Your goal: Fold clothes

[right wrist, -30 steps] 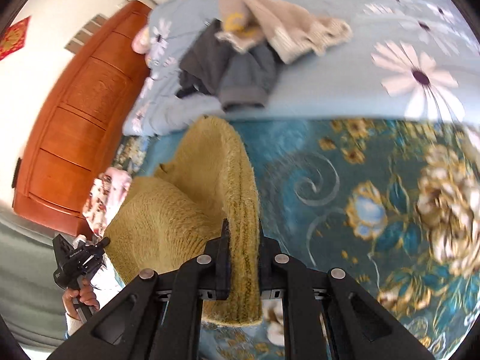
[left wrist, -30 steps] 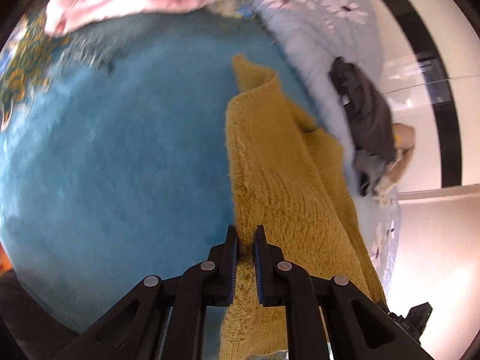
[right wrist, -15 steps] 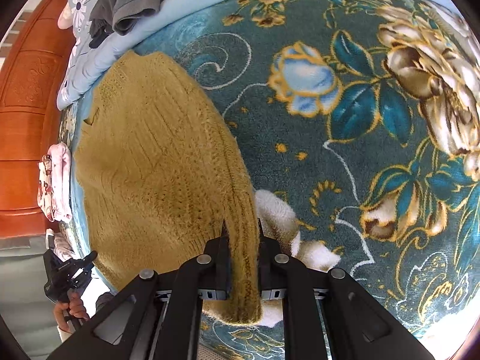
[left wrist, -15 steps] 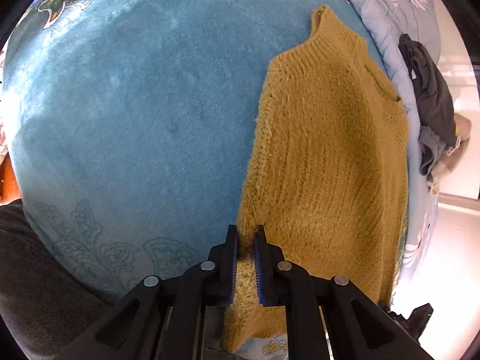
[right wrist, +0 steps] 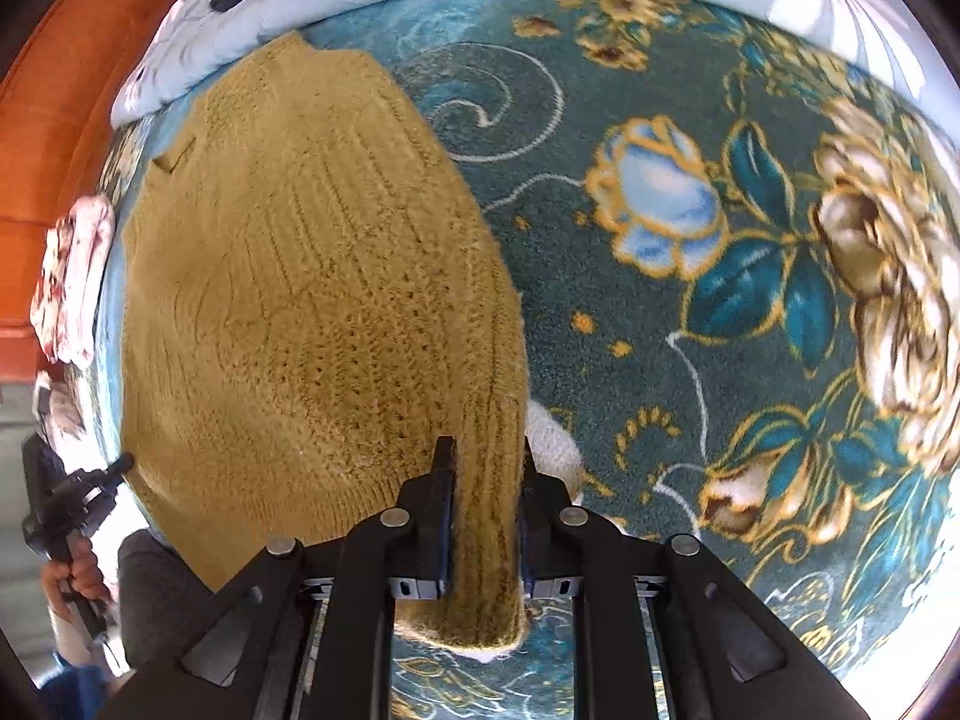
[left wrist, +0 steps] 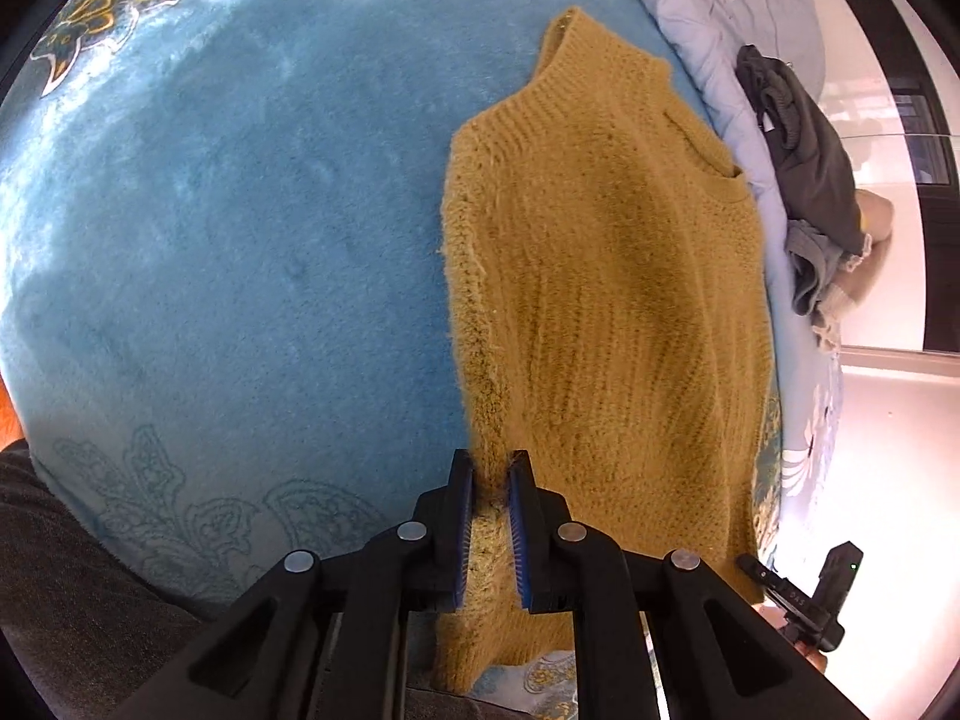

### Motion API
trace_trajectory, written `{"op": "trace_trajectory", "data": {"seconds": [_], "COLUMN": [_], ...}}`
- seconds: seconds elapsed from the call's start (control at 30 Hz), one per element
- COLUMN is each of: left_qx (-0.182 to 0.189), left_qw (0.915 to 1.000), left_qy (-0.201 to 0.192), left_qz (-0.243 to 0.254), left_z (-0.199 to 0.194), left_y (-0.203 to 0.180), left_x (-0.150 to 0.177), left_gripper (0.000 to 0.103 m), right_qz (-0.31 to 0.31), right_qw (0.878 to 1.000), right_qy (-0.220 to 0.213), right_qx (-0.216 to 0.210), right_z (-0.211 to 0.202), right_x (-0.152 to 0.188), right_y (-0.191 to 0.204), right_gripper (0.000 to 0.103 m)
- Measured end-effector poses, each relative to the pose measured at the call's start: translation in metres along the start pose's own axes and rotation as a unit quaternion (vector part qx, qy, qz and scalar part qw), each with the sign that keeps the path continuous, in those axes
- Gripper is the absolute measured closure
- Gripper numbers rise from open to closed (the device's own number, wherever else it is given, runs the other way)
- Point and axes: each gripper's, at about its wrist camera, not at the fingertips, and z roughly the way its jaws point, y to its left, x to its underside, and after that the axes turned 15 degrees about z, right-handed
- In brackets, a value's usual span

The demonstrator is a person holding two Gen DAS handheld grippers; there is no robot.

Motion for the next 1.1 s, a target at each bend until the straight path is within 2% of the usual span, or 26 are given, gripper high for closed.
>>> {"op": "trace_trajectory", "data": {"seconds": [0.03, 0.17, 0.27, 0.37, 0.43, 0.5, 0.6, 0.67, 0.8, 0.97, 1.1], "left_qx": [0.001, -0.01, -0.031, -0.041, -0.039, -0.042, -0.069, -0.099, -0.145, -0.167, -0.187], "left_qw": [1.0, 0.999, 0.9975, 0.9956, 0.9948, 0.994, 0.992, 0.9882, 0.9767, 0.9702, 0.963], "left_qy": [-0.007, -0.041, -0.06, -0.08, -0.092, -0.098, -0.097, -0.09, -0.062, -0.035, -0.024], "left_qz": [0.004, 0.013, 0.021, 0.024, 0.023, 0.024, 0.041, 0.076, 0.145, 0.172, 0.193], "left_z": [-0.005, -0.022, -0.021, -0.016, -0.012, -0.007, -0.003, 0.005, 0.024, 0.043, 0.057], "left_y": [0.0, 0.004, 0.002, 0.0, -0.002, -0.006, -0.012, -0.021, -0.033, -0.032, -0.032], "left_x": [-0.002, -0.02, -0.05, -0.091, -0.12, -0.144, -0.17, -0.186, -0.214, -0.24, -0.257], "left_gripper": [0.086, 0.065, 0.062, 0.062, 0.058, 0.05, 0.045, 0.043, 0.041, 0.041, 0.041], "right_qz": [-0.013, -0.034, -0.047, -0.058, -0.066, -0.073, -0.084, -0.102, -0.187, -0.305, -0.345], "right_qw": [1.0, 0.998, 0.995, 0.994, 0.992, 0.99, 0.987, 0.986, 0.976, 0.945, 0.928], "right_qy": [-0.006, -0.051, -0.085, -0.092, -0.094, -0.096, -0.099, -0.104, -0.099, -0.099, -0.087], "right_qx": [0.008, 0.014, 0.007, -0.024, -0.046, -0.069, -0.092, -0.078, -0.039, 0.064, 0.108], "right_z": [-0.003, -0.022, -0.024, -0.012, -0.003, 0.006, 0.02, 0.03, 0.046, 0.072, 0.09], "right_x": [-0.003, -0.029, -0.063, -0.096, -0.119, -0.141, -0.173, -0.191, -0.208, -0.215, -0.226], "right_y": [0.003, 0.016, 0.038, 0.084, 0.116, 0.148, 0.193, 0.219, 0.267, 0.307, 0.323], "right_gripper": [0.078, 0.07, 0.07, 0.07, 0.07, 0.07, 0.069, 0.06, 0.053, 0.052, 0.052]}}
